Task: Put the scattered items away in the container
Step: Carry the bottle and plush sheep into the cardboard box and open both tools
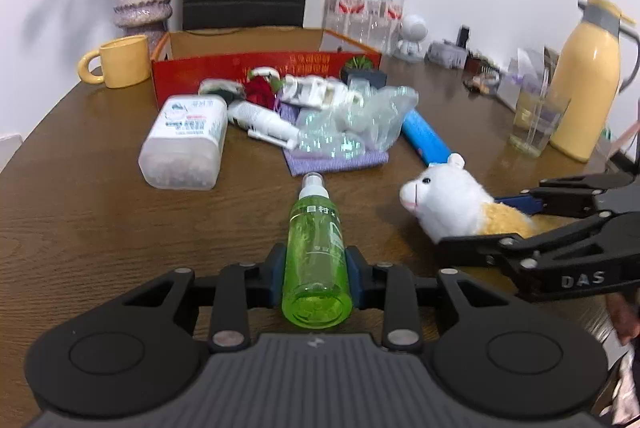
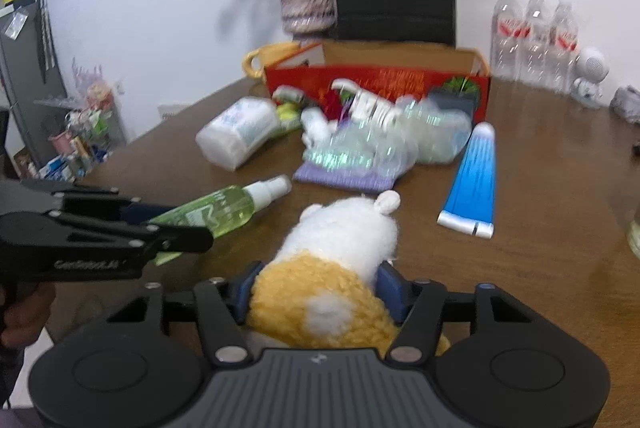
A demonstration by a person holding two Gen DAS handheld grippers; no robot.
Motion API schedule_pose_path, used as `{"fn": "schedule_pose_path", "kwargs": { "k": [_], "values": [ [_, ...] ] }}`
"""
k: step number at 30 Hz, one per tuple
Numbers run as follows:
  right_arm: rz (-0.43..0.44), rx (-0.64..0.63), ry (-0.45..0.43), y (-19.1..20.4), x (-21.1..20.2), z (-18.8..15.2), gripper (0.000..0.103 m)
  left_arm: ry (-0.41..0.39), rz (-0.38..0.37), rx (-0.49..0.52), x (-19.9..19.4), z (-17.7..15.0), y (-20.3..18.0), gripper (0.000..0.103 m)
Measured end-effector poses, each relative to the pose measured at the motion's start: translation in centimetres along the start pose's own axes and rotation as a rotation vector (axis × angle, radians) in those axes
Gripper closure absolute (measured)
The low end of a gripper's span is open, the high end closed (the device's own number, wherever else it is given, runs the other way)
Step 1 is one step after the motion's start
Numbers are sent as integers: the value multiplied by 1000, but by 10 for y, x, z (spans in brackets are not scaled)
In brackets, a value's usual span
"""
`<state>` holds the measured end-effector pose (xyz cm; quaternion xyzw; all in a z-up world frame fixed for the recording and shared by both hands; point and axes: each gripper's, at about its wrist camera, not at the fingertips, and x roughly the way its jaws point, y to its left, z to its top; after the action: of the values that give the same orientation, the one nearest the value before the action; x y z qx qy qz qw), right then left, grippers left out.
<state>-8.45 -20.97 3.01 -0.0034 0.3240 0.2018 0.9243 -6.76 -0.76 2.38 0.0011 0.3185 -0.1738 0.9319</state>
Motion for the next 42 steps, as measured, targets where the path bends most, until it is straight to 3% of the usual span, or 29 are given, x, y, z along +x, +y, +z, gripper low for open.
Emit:
{"fn": "schedule_pose_path", "kwargs": {
  "k": [7,12,17,23,28,30,32,33,36,38,42],
  "values": [
    [-43,-3,-155,-11,-21,43,52,-124,-85,-56,-20,43,12,71],
    [-48,-28,-223,-29,-11,98,52,-204,-51,0,-11,105,15,71],
    [-53,-32,-224,-53,41,180,52,-180,17,-47,43,177,44,71],
    [-59,66,-135,-91,136,252,52,-31,110,-253,148,242,103,71],
    [-41,126,23,-104,220,267,51,69,237,-236,198,255,120,71],
    [-44,114,77,-101,245,269,52,132,250,-252,214,251,126,71],
    [-36,104,123,-101,264,269,67,164,241,-254,219,244,128,71],
    [-36,106,145,-101,272,270,67,171,235,-257,219,241,129,71],
    [-47,91,191,-95,289,271,66,162,206,-232,209,236,129,57],
    [-34,56,220,-88,293,272,56,128,187,-226,198,239,130,44],
    [29,64,191,-85,280,281,52,63,152,-229,171,249,135,39]
  ]
}}
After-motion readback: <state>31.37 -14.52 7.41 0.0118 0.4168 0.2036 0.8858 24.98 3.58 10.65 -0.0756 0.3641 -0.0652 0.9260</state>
